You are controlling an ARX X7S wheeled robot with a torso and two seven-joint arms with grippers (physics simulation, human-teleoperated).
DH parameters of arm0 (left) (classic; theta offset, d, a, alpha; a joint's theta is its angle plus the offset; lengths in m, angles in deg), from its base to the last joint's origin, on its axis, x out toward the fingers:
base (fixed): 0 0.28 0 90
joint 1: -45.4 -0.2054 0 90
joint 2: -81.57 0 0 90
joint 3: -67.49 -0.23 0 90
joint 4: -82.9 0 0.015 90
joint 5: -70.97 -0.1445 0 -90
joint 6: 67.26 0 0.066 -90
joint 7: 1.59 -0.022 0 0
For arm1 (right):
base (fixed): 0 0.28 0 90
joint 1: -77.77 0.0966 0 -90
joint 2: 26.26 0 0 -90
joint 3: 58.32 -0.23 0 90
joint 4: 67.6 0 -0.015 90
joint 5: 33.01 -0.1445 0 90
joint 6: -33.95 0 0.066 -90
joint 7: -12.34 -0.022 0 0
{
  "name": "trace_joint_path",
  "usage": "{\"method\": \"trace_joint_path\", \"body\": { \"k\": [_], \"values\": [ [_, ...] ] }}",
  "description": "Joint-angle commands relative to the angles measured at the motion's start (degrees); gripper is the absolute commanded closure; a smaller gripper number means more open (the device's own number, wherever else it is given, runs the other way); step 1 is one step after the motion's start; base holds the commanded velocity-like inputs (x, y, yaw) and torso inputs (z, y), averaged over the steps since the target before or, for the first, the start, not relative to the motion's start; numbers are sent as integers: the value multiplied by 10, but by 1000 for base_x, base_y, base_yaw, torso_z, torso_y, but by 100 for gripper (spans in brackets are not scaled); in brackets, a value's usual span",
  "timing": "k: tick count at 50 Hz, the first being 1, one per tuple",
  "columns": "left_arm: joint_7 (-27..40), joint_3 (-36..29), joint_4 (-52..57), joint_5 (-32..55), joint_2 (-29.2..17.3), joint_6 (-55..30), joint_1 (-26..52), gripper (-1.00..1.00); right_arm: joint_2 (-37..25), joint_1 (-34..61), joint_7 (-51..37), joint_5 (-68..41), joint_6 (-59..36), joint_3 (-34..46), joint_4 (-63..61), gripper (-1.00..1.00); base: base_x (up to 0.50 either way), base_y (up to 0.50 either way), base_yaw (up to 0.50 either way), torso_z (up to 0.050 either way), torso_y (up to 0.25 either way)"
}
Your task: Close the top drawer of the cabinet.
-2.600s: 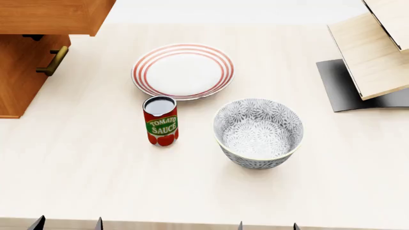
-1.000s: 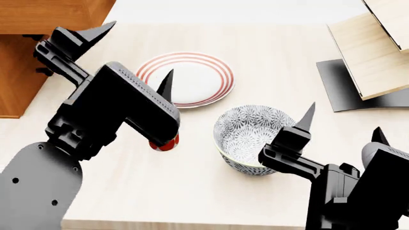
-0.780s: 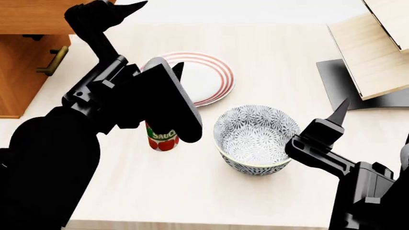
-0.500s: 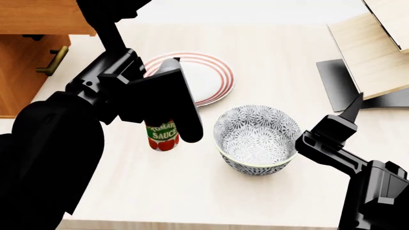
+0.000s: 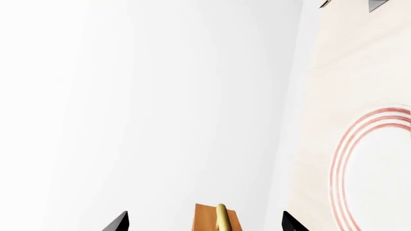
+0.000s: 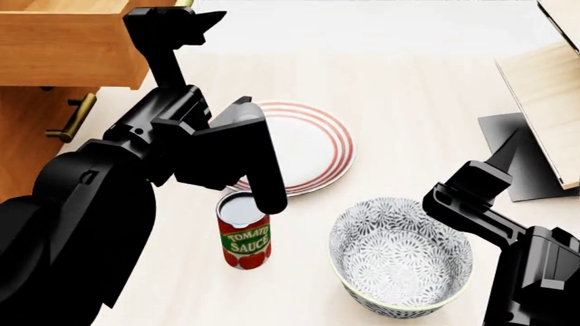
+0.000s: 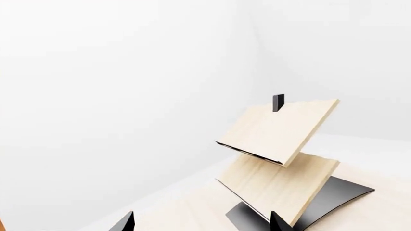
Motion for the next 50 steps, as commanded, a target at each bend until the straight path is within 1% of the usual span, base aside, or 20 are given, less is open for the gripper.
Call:
{"method": "trace_joint_path", "body": {
  "k": [1,9,19,24,26,33,37,44,50],
  "values": [
    [6,-6,-20,3,1,6,-10,-100,-3,-1,-8,-7,1,1,3,-100,62,0,0,0,0],
    [3,-15,-53,11,15,18,-12,-100,-7,1,-11,-14,1,3,-1,-100,0,0,0,0,0],
    [-9,-50,-102,-2,32,33,6,-100,-11,-2,-4,-7,21,13,23,-100,0,0,0,0,0],
    [-22,-67,-93,-16,27,21,13,-100,-15,-3,-9,-16,14,9,9,-100,0,0,0,0,0],
    [-14,-71,-106,-20,31,26,13,-100,-16,-4,-13,-24,7,5,1,-100,0,0,0,0,0],
    [-25,-90,-98,-39,27,13,21,-100,-18,-7,-16,-34,3,1,-6,-100,16,0,0,0,0],
    [-33,-101,-91,-50,25,1,26,-100,-22,-8,-19,-39,-3,-1,-8,-100,480,68,0,0,0],
    [-37,-100,-89,-55,29,-7,36,-100,-25,-11,-24,-43,-4,-3,-12,-100,482,85,0,0,0],
    [-39,-94,-90,-50,33,-12,36,-100,-27,-7,-27,-45,-5,1,-6,-100,85,10,0,0,3]
  ]
}}
